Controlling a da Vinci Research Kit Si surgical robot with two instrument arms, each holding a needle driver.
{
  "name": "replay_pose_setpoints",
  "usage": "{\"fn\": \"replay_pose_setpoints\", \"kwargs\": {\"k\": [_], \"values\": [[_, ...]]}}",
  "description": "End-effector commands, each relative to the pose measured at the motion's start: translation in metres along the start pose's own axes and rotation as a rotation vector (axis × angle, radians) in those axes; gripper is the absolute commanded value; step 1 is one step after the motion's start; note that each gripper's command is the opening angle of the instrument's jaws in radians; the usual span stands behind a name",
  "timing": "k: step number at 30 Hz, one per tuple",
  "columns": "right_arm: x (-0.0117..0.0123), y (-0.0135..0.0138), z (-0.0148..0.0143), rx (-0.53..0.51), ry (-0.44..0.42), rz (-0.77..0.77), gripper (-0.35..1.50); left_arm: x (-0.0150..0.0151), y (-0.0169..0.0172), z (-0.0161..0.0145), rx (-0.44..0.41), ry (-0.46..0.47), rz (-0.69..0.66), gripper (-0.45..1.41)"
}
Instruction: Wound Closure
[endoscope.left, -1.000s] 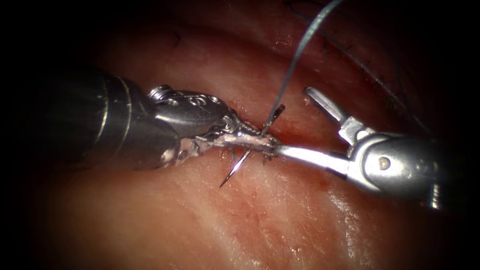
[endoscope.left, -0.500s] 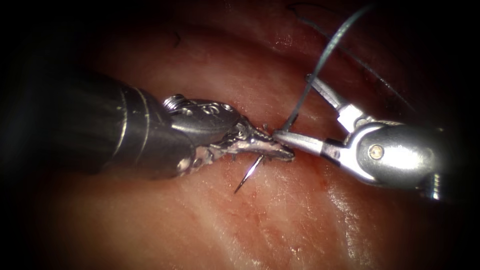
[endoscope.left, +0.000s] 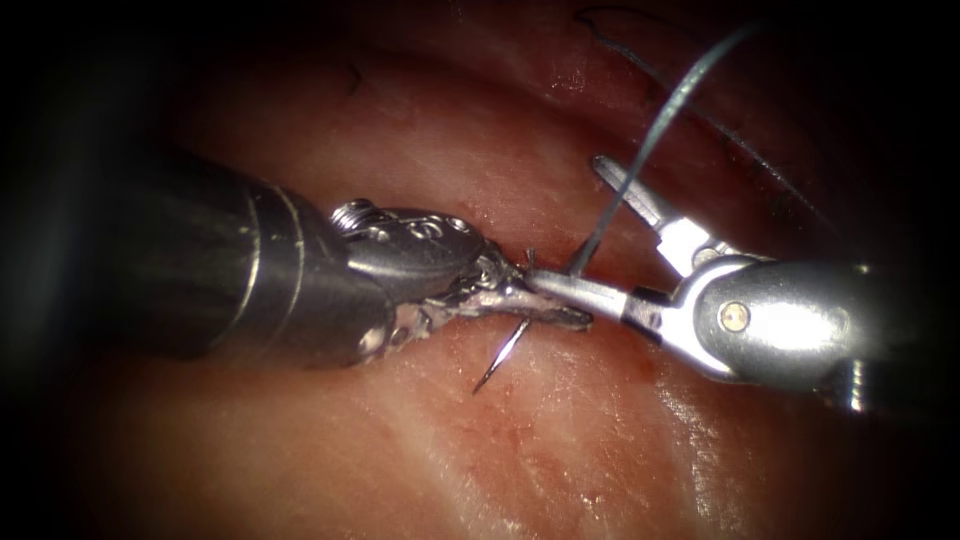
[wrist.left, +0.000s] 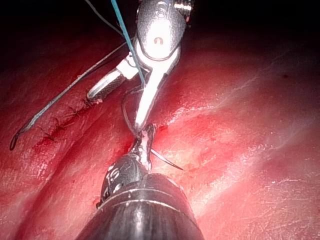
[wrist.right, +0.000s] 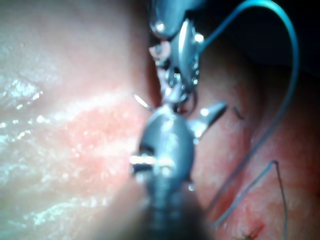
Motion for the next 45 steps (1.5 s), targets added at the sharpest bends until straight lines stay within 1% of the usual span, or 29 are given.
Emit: {"fn": "replay_pose_setpoints", "kwargs": {"k": [1,2,5,8,13,14,15,17,18,19,20,21,22,25,26,29,30,31,32,34,35,36,37,38,40,43,45], "values": [[-0.0005,-0.0007,0.0006,0.007,-0.003,0.0,0.14,-0.0006,-0.0003,0.0006,-0.002,-0.002,0.002,-0.45],[-0.0007,-0.0007,0.0003,0.015,-0.007,-0.001,-0.35,-0.0007,-0.0002,0.0006,-0.001,-0.002,0.002,-0.45],[-0.0008,-0.0008,0.0002,0.012,-0.002,-0.002,-0.35,-0.0008,-0.0001,0.0006,-0.005,0.0,0.002,-0.45],[-0.001,-0.0011,0.0003,0.031,-0.022,-0.007,-0.35,-0.001,0.0002,0.0006,-0.006,0.0,0.009,-0.45],[-0.0011,-0.0013,0.0003,0.052,-0.02,-0.014,-0.35,-0.0011,0.0012,0.0006,-0.004,0.013,0.052,-0.45],[-0.0011,-0.0013,0.0002,0.053,-0.016,-0.014,-0.35,-0.001,0.0013,0.0007,-0.005,0.019,0.086,-0.25],[-0.0011,-0.0011,0.0001,0.054,-0.015,-0.019,-0.35,-0.0008,0.0015,0.0007,-0.007,0.031,0.142,0.29],[-0.0013,-0.0008,-0.0002,0.056,-0.012,-0.037,-0.35,-0.0003,0.0016,0.001,-0.008,0.057,0.302,1.2],[-0.0014,-0.0007,-0.0004,0.057,-0.011,-0.043,-0.35,0.0,0.0015,0.0012,-0.006,0.065,0.347,1.25],[-0.0015,-0.0006,-0.0006,0.063,-0.006,-0.049,-0.35,0.0002,0.0014,0.0014,0.019,0.08,0.362,1.27],[-0.0016,-0.0004,-0.0009,0.068,-0.002,-0.055,-0.35,0.0003,0.0013,0.0017,0.04,0.096,0.413,1.27],[-0.0018,-0.0002,-0.0011,0.07,0.003,-0.067,-0.35,0.0004,0.0012,0.0019,0.052,0.115,0.44,1.3],[-0.0019,0.0,-0.0015,0.08,0.008,-0.084,-0.35,0.0004,0.0011,0.0021,0.05,0.121,0.439,1.35],[-0.0022,0.0008,-0.0028,0.109,0.025,-0.107,-0.35,0.0002,0.0009,0.0023,0.008,0.119,0.448,1.38],[-0.0025,0.0018,-0.004,0.116,0.036,-0.14,-0.35,0.0003,0.0008,0.0023,-0.009,0.122,0.449,1.3],[-0.0035,0.0036,-0.0055,0.115,0.076,-0.188,-0.35,0.0002,0.0005,0.0023,-0.026,0.121,0.457,1.22],[-0.0043,0.0048,-0.0064,0.115,0.119,-0.21,-0.35,-0.0002,0.0003,0.0024,-0.025,0.12,0.467,1.05],[-0.0047,0.0052,-0.0067,0.115,0.128,-0.221,-0.35,-0.0004,0.0003,0.0024,-0.024,0.117,0.469,0.96],[-0.0047,0.0052,-0.0067,0.115,0.128,-0.221,-0.35,-0.0004,0.0003,0.0024,-0.024,0.117,0.469,0.96],[-0.0055,0.0059,-0.0071,0.126,0.152,-0.24,-0.35,-0.0013,0.0004,0.0027,0.011,0.1,0.475,0.61],[-0.0059,0.0061,-0.0071,0.127,0.167,-0.24,-0.35,-0.0016,0.0005,0.0028,0.024,0.088,0.478,0.48],[-0.0062,0.0062,-0.0071,0.128,0.179,-0.246,-0.35,-0.002,0.0006,0.003,0.041,0.074,0.498,0.39],[-0.0068,0.0065,-0.0067,0.137,0.206,-0.273,-0.35,-0.0033,0.0006,0.0041,0.111,-0.005,0.538,0.32],[-0.0068,0.0065,-0.0067,0.137,0.206,-0.273,-0.35,-0.0033,0.0006,0.0041,0.111,-0.005,0.538,0.32],[-0.0069,0.0064,-0.0061,0.14,0.218,-0.3,-0.35,-0.0042,0.0006,0.0048,0.135,-0.037,0.55,0.31],[-0.0067,0.0063,-0.005,0.132,0.226,-0.349,-0.35,-0.0065,0.0003,0.0062,0.17,-0.093,0.563,0.31],[-0.0066,0.0063,-0.0047,0.129,0.226,-0.372,-0.35,-0.0073,-0.0002,0.0069,0.182,-0.116,0.567,0.32]]}}
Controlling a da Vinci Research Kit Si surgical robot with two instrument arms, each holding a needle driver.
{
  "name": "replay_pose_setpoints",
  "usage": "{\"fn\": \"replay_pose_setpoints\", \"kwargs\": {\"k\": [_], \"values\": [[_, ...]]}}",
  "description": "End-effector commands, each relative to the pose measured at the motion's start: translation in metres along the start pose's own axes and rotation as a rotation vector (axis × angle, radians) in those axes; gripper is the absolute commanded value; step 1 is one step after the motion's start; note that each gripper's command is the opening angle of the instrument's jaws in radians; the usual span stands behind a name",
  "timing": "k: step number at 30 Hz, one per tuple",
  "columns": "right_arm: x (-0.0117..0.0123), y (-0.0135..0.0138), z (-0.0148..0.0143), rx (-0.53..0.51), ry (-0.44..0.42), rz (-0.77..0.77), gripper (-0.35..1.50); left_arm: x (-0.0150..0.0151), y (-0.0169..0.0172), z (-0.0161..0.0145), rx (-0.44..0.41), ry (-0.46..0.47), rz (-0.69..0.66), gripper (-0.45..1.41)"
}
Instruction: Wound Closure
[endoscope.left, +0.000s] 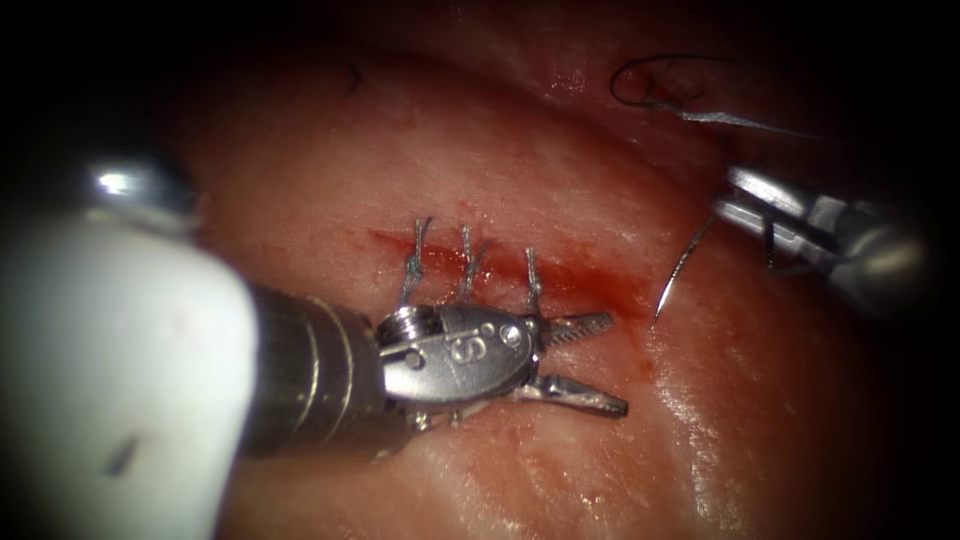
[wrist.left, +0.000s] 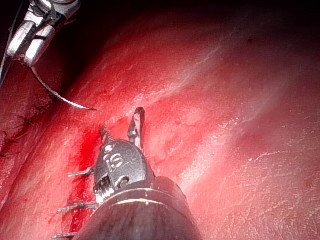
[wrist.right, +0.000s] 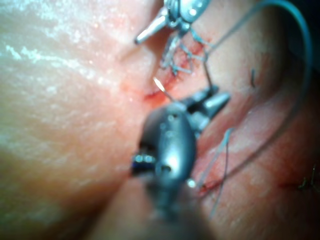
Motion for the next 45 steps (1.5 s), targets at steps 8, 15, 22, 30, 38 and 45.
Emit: {"fn": "replay_pose_setpoints", "kwargs": {"k": [8,15,22,30,38,45], "values": [[-0.0005,-0.0008,0.0018,-0.004,-0.004,-0.037,-0.35,-0.0033,-0.0024,0.0025,0.038,-0.053,0.001,0.39],[-0.0009,-0.0014,0.0024,-0.011,-0.007,-0.072,-0.35,-0.0063,-0.0032,0.0029,0.058,-0.121,-0.036,0.39],[-0.0023,-0.0022,0.0034,-0.05,0.001,-0.114,-0.35,-0.0065,-0.0017,0.0027,0.038,-0.132,-0.043,0.43],[-0.0036,-0.0049,0.0042,-0.066,0.022,-0.251,-0.35,-0.0063,-0.0009,0.0023,0.029,-0.131,-0.045,0.49],[-0.0043,-0.0063,0.0052,-0.049,0.035,-0.318,-0.35,-0.0063,-0.0011,0.0019,0.025,-0.131,-0.05,0.56],[-0.0045,-0.0064,0.0047,-0.025,0.018,-0.365,-0.35,-0.0063,-0.0013,0.0014,0.02,-0.131,-0.05,0.58]]}}
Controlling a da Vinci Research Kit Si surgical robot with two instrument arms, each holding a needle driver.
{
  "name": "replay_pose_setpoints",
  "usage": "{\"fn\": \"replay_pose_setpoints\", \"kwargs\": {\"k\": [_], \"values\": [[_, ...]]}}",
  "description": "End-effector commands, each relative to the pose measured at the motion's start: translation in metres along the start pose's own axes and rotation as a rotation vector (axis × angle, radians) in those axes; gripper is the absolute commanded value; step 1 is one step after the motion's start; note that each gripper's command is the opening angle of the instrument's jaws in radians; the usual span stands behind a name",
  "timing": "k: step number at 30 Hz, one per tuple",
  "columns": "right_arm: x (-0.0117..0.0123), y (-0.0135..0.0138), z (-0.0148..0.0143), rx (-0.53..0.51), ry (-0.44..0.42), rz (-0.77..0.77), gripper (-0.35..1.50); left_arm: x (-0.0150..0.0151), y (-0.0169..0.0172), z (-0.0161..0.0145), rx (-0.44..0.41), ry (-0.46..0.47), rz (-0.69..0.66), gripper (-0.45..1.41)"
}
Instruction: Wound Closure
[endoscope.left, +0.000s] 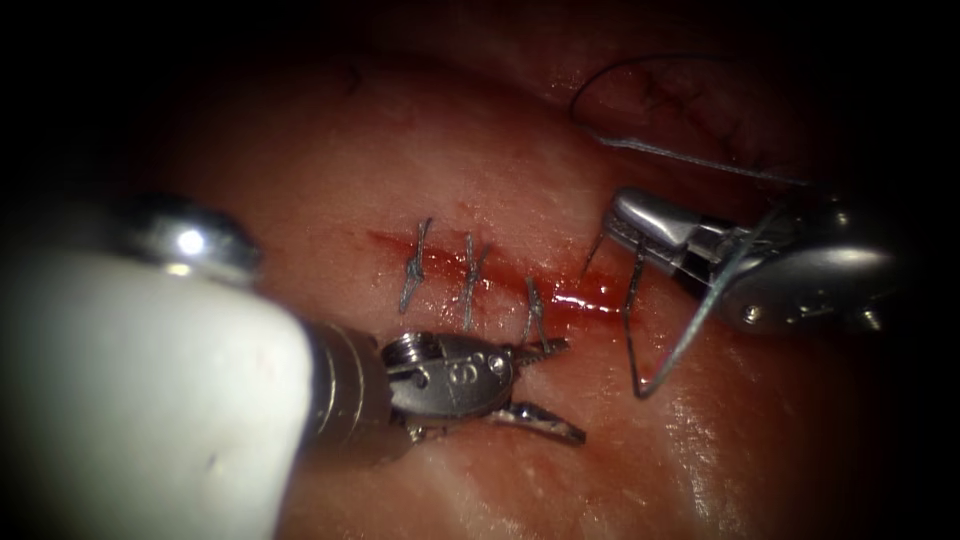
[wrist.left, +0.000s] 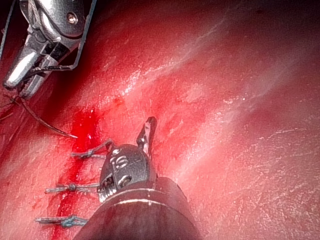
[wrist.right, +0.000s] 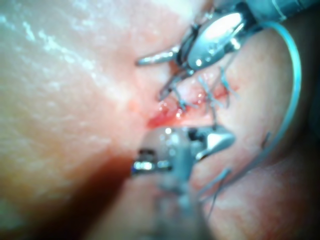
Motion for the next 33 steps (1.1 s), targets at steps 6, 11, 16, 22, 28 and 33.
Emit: {"fn": "replay_pose_setpoints", "kwargs": {"k": [6,11,16,22,28,33], "values": [[-0.0002,-0.0008,0.0006,0.01,-0.002,-0.023,-0.35,-0.0006,0.0003,0.0007,-0.003,-0.001,-0.002,0.59],[-0.0003,-0.0005,0.0007,0.014,-0.008,-0.061,-0.35,-0.0006,0.0004,0.0007,-0.003,-0.001,-0.003,0.59],[-0.0006,-0.0008,0.0007,0.016,-0.012,-0.081,-0.35,-0.0006,0.0004,0.0007,-0.003,-0.001,-0.003,0.61],[-0.0011,-0.0015,0.0009,0.02,-0.015,-0.087,-0.35,-0.0005,0.0004,0.0006,-0.004,-0.001,-0.004,0.61],[-0.0008,-0.0019,0.0014,0.015,-0.014,-0.09,-0.35,-0.0004,0.0004,0.0006,-0.004,-0.001,-0.004,0.63],[-0.0005,-0.0026,0.0015,0.022,-0.009,-0.095,-0.35,-0.0003,0.0003,0.0005,-0.006,-0.001,-0.005,0.63]]}}
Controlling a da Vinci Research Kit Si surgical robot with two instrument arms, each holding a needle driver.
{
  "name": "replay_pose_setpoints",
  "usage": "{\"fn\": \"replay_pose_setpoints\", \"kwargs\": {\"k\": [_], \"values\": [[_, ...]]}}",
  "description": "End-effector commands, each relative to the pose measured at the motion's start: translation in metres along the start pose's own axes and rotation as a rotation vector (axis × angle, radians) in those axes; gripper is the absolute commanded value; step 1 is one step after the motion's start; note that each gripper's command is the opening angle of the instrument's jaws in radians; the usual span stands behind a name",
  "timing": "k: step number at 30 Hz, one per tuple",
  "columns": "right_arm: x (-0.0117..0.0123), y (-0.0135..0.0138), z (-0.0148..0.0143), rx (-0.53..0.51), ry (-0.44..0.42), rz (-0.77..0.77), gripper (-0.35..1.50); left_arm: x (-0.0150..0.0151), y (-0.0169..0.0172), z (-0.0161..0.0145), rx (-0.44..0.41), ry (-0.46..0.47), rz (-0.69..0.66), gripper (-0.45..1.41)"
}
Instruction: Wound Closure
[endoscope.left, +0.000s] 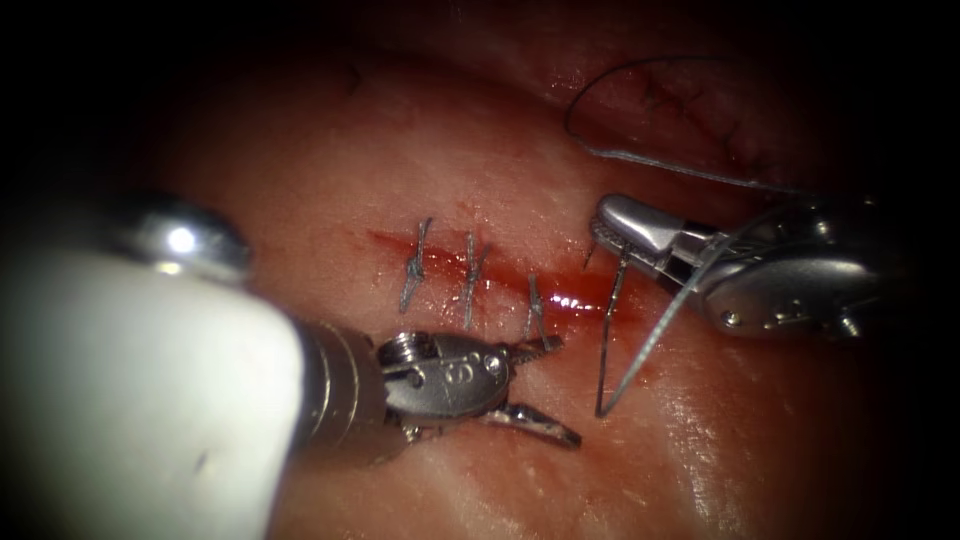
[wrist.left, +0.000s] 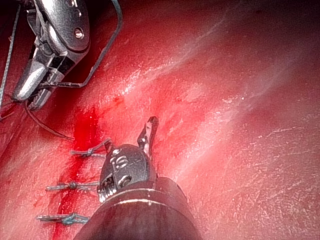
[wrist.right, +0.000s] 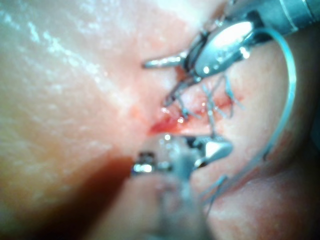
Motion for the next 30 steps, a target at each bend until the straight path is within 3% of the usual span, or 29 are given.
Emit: {"fn": "replay_pose_setpoints", "kwargs": {"k": [1,17,24,30], "values": [[0.0002,-0.0011,0.0006,0.001,0.006,0.001,-0.35,-0.0005,0.0003,0.0008,-0.003,-0.001,-0.003,0.64],[0.0016,-0.0036,0.0002,0.04,0.047,0.042,-0.35,-0.0003,0.0004,0.0007,-0.003,-0.001,-0.005,0.66],[0.0011,-0.0032,0.0006,0.035,0.097,0.194,-0.35,0.0,0.0003,0.0012,0.0,-0.001,-0.007,0.66],[0.0008,-0.0009,0.0005,0.014,0.097,0.227,-0.35,-0.0002,0.0003,0.0012,0.001,-0.001,-0.006,0.66]]}}
